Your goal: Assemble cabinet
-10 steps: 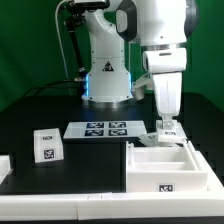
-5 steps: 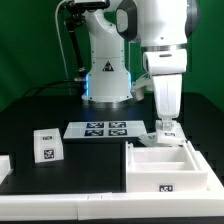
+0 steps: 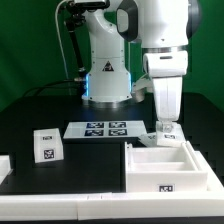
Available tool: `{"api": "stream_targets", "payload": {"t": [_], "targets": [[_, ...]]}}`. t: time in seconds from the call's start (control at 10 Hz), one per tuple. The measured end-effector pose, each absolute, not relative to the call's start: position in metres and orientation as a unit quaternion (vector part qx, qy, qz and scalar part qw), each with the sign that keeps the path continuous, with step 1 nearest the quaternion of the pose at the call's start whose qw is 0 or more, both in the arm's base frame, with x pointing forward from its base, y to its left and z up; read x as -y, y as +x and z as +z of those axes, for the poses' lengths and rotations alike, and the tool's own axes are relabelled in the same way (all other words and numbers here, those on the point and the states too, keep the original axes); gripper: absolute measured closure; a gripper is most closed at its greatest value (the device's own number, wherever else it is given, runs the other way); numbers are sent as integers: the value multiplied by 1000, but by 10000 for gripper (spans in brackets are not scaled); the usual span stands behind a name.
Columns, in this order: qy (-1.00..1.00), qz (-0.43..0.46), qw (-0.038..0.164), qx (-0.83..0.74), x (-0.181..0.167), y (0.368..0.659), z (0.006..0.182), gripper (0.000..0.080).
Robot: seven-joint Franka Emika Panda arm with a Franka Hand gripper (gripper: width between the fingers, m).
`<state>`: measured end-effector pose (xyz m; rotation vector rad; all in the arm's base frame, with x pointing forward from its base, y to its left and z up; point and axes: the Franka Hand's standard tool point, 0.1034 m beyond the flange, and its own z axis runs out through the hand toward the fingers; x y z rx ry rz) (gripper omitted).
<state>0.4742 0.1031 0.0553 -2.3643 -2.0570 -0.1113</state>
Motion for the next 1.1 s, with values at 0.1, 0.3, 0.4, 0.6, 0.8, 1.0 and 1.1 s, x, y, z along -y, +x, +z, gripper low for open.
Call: {"api": "stream_targets", "payload": {"t": [0.1,0.3,0.4,0.6,0.8,1.0,1.1], "targets": [[-754,-38,2,655,-104,478,55,729],[-755,-41,1,655,-104,482,56,729],[-755,-40,1,655,-104,481,55,729],[-753,-41,2,657,-103,482,54,729],[-754,-37,4,656,-101,494,53,729],[-755,-38,4,654,-101,509,55,729],[-756,-36,5,653,-101,513,55,729]]}}
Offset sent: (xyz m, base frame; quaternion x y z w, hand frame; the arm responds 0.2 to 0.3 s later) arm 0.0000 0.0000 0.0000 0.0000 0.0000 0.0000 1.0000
